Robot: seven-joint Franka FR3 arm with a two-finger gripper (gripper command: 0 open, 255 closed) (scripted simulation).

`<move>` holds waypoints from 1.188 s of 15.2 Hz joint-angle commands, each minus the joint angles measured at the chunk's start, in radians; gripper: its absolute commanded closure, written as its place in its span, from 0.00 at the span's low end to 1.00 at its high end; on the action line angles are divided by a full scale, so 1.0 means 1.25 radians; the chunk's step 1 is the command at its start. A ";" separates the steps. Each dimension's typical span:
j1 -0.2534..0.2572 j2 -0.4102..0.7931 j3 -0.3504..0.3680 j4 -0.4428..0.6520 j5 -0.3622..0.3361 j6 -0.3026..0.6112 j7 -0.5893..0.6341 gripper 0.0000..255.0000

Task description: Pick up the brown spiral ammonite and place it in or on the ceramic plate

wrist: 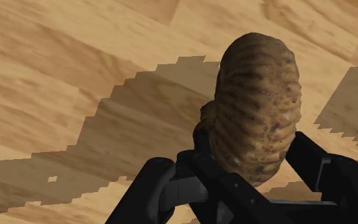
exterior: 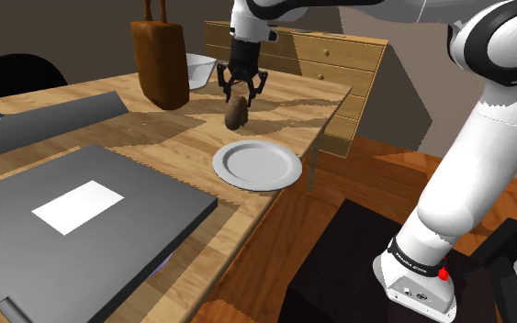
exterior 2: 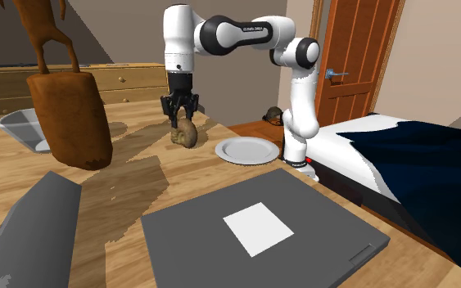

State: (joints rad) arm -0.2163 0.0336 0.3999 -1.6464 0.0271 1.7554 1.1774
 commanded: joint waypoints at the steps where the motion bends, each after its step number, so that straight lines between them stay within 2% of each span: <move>1: -0.001 0.004 -0.001 -0.010 0.000 -0.014 -0.002 1.00; 6: -0.003 0.000 -0.003 -0.014 0.002 -0.014 -0.006 1.00; 18: 0.007 0.035 0.005 0.152 -0.013 -0.148 0.015 1.00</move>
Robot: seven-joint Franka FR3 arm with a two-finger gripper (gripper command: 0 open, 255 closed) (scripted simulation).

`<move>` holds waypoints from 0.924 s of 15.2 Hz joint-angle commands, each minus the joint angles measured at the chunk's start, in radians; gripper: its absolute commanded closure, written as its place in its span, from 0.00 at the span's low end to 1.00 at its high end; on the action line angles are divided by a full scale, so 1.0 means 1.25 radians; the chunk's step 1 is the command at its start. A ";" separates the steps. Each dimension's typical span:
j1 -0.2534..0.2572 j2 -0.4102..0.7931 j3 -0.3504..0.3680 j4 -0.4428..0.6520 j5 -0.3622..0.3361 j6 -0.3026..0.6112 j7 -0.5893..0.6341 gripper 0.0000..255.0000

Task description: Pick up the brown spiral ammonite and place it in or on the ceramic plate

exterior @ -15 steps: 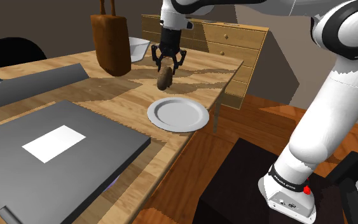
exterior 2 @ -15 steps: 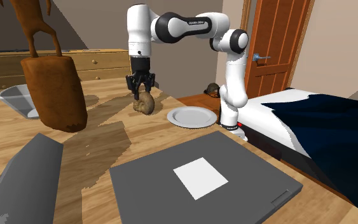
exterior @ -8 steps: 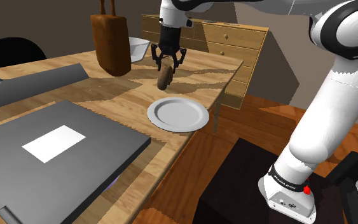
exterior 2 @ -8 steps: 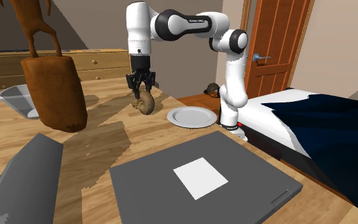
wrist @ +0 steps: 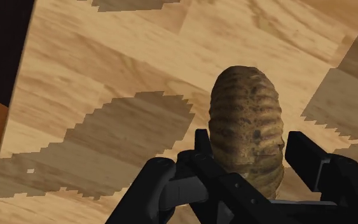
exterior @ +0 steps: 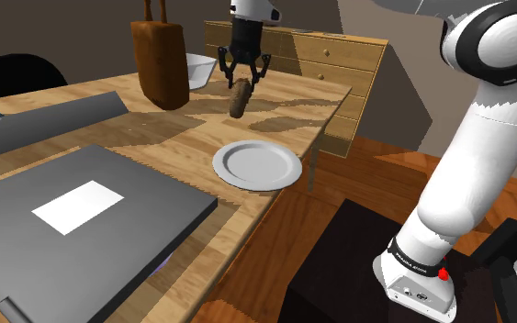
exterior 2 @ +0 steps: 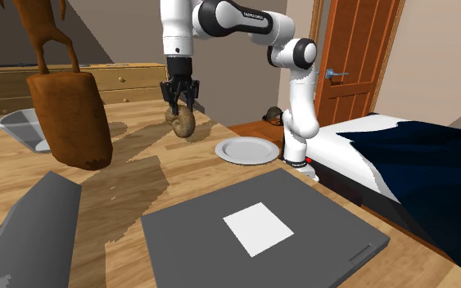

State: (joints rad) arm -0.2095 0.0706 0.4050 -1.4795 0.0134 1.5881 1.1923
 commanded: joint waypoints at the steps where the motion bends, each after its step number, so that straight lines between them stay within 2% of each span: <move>1: 0.003 0.009 0.002 0.035 -0.004 -0.026 0.004 1.00; 6: 0.009 0.033 0.005 0.114 -0.014 -0.083 0.012 1.00; 14: 0.032 -0.166 0.030 -0.081 0.066 -0.067 0.068 1.00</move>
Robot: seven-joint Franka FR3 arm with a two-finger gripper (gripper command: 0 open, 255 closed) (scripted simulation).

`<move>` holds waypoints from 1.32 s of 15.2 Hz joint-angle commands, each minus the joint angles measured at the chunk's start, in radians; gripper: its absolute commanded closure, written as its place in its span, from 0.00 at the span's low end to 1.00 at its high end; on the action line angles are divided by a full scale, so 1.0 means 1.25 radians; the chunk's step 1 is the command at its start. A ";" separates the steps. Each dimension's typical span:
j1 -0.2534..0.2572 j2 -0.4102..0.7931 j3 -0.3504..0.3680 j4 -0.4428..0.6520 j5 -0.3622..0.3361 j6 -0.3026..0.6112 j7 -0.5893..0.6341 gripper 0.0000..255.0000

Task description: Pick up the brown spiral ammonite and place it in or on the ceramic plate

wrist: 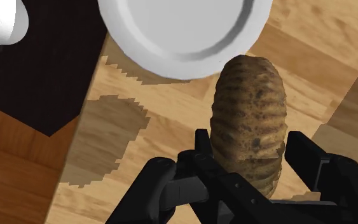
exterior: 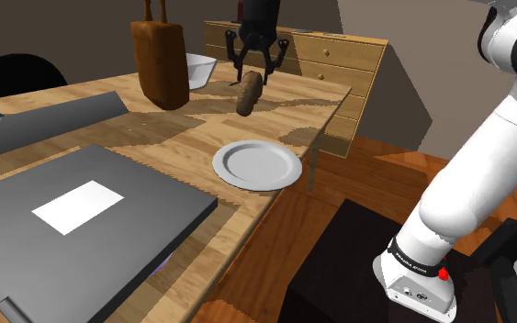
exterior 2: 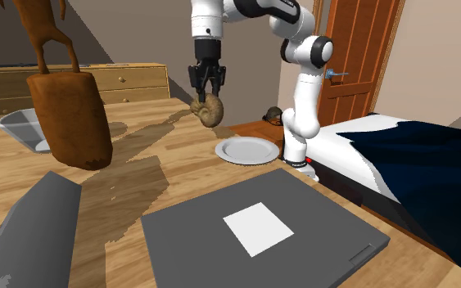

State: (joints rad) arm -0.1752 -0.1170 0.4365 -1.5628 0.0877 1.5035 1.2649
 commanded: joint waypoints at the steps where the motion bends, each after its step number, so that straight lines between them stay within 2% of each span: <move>1: 0.010 -0.037 0.008 -0.032 0.016 -0.001 0.019 1.00; 8: 0.052 -0.175 0.041 -0.125 0.081 -0.025 0.092 1.00; 20: 0.062 -0.223 0.041 -0.297 0.102 0.102 0.070 1.00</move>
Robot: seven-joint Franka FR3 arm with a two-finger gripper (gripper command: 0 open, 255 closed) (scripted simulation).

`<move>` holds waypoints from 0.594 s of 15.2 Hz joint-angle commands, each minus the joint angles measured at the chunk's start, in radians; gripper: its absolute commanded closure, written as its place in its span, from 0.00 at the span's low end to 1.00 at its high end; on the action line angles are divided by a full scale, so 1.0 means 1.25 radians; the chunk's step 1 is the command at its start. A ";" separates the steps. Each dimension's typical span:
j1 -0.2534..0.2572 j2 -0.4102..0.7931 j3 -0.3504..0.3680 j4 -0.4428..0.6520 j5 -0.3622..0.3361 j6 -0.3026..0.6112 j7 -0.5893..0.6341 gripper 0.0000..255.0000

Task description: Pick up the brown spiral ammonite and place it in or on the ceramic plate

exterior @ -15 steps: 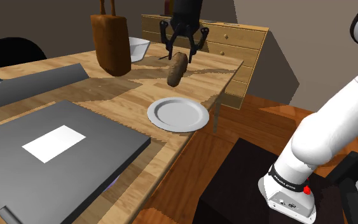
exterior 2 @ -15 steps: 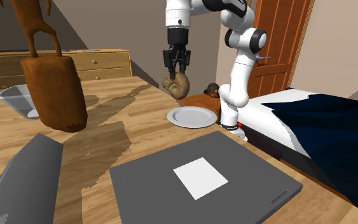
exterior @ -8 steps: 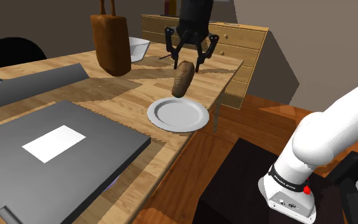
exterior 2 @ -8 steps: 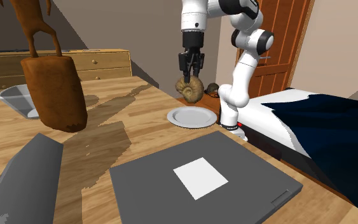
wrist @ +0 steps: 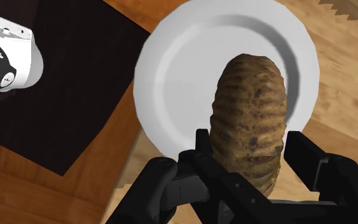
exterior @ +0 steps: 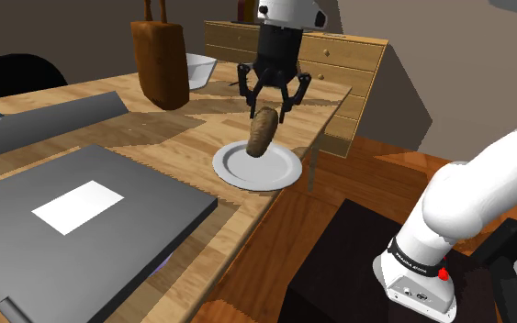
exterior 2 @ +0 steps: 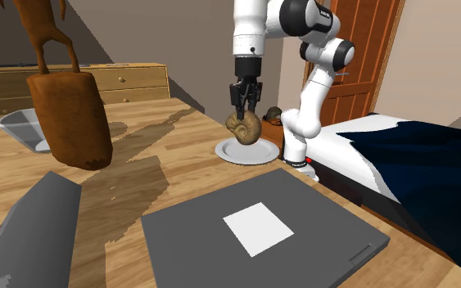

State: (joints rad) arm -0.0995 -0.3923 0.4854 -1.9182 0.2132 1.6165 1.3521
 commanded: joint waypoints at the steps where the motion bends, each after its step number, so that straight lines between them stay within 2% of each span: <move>1: 0.002 -0.005 0.003 -0.026 0.003 0.022 -0.001 1.00; 6: 0.006 -0.015 0.006 -0.084 0.009 0.071 -0.006 1.00; 9: 0.007 -0.014 0.006 -0.084 0.009 0.071 -0.006 1.00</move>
State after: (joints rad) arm -0.0923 -0.4127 0.4905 -2.0170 0.2232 1.7090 1.3452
